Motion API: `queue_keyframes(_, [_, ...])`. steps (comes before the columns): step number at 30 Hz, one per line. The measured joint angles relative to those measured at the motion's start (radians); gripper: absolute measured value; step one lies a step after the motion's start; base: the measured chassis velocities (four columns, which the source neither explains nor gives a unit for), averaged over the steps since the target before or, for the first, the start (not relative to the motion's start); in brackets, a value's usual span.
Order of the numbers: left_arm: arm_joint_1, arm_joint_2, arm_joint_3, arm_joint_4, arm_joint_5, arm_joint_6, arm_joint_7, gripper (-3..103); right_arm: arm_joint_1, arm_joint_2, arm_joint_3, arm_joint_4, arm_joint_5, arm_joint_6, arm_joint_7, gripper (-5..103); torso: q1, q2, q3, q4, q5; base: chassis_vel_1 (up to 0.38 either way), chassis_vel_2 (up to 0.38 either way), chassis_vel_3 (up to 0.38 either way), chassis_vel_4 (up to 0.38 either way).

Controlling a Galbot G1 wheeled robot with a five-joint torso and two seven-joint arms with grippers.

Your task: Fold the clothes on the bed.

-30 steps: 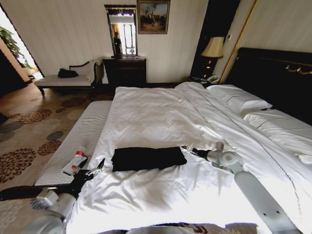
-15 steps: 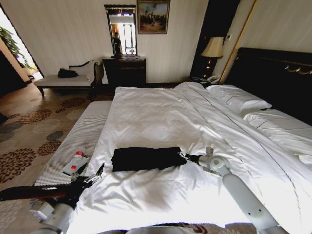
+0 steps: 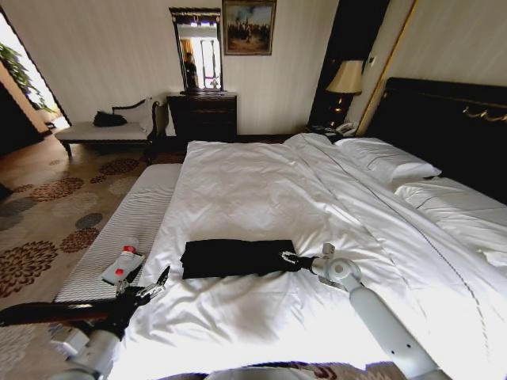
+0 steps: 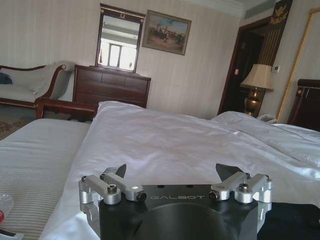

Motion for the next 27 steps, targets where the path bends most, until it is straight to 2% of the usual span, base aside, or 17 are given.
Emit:
queue_keyframes(2, [-0.009, -0.002, 0.009, 0.001, 0.004, 0.0, 0.001, 100, -0.002, -0.004, 0.004, 0.009, 0.003, 0.0, 0.0, 65, 0.0, 0.0, 0.0, 0.0, 0.0001, 0.0, 0.0, 0.0, 0.0])
queue_keyframes(4, [-0.013, -0.002, 0.013, 0.002, 0.007, 0.0, 0.0, 100, -0.003, -0.004, 0.006, 0.012, 0.004, 0.0, 0.0, 65, 0.0, 0.0, 0.0, 0.0, 0.0002, 0.0, 0.0, 0.0, 0.0])
queue_keyframes(8, [-0.026, -0.001, 0.017, 0.009, 0.025, 0.0, 0.0, 100, -0.013, 0.0, 0.014, 0.027, 0.004, 0.0, -0.002, 42, 0.0, 0.0, 0.0, 0.0, 0.0001, 0.0, 0.0, 0.0, 0.0])
queue_keyframes(10, [-0.028, -0.003, 0.019, 0.011, 0.026, 0.0, -0.001, 100, -0.017, 0.002, 0.017, 0.032, 0.004, 0.0, -0.003, 42, 0.0, 0.0, 0.0, 0.0, 0.0001, 0.0, 0.0, 0.0, 0.0])
queue_keyframes(11, [-0.03, -0.006, 0.022, 0.012, 0.026, 0.0, -0.001, 100, -0.024, 0.006, 0.019, 0.039, 0.004, 0.0, -0.003, 32, 0.0, 0.0, 0.0, 0.0, 0.0001, 0.0, 0.0, 0.0, 0.0])
queue_keyframes(16, [-0.031, -0.013, 0.027, 0.011, 0.026, 0.0, -0.002, 100, -0.037, 0.01, 0.022, 0.053, 0.002, 0.0, -0.003, 21, 0.0, 0.0, 0.0, 0.0, 0.0001, 0.0, 0.0, 0.0, 0.0])
queue_keyframes(17, [-0.03, -0.016, 0.027, 0.01, 0.027, 0.0, -0.002, 100, -0.041, 0.011, 0.023, 0.058, 0.002, 0.0, -0.003, 11, 0.0, 0.0, 0.0, 0.0, 0.0001, 0.0, 0.0, 0.0, 0.0])
queue_keyframes(19, [-0.029, -0.017, 0.026, 0.01, 0.027, 0.0, -0.002, 100, -0.041, 0.011, 0.023, 0.061, 0.002, 0.0, -0.003, 11, 0.0, 0.0, 0.0, 0.0, 0.0, 0.0, 0.0, 0.0, 0.0])
queue_keyframes(21, [-0.024, -0.02, 0.02, 0.011, 0.029, -0.004, 0.0, 100, -0.042, 0.014, 0.024, 0.068, 0.003, 0.0, -0.001, 6, 0.0, 0.0, 0.0, -0.0002, -0.0002, 0.0, 0.0, 0.0, 0.0])
queue_keyframes(27, [-0.007, -0.036, 0.0, 0.018, 0.034, -0.023, 0.011, 100, -0.05, 0.051, 0.041, 0.1, 0.021, 0.0, 0.019, 6, 0.0, 0.0, 0.0, 0.0, 0.0, 0.0, 0.0, 0.0, 0.0])
